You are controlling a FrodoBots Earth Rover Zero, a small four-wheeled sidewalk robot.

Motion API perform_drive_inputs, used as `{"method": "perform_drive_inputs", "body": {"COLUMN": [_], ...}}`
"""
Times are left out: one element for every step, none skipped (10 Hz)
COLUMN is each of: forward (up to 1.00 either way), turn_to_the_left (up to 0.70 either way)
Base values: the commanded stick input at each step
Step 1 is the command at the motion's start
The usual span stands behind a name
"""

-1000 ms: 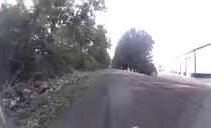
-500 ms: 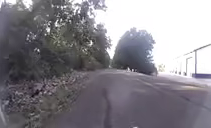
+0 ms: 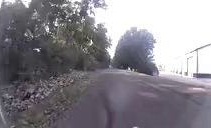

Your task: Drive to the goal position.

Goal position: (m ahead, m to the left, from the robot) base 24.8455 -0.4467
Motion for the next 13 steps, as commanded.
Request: {"method": "perform_drive_inputs", "body": {"forward": [0.70, 0.70, 0.70, 0.70, 0.70, 0.70, 0.70, 0.70, 0.70, 0.70, 0.70, 0.70, 0.70], "turn_to_the_left": [-0.18, 0.00, 0.00, 0.00, 0.00, 0.00, 0.00, 0.00, 0.00, 0.00, 0.00, 0.00, 0.00]}}
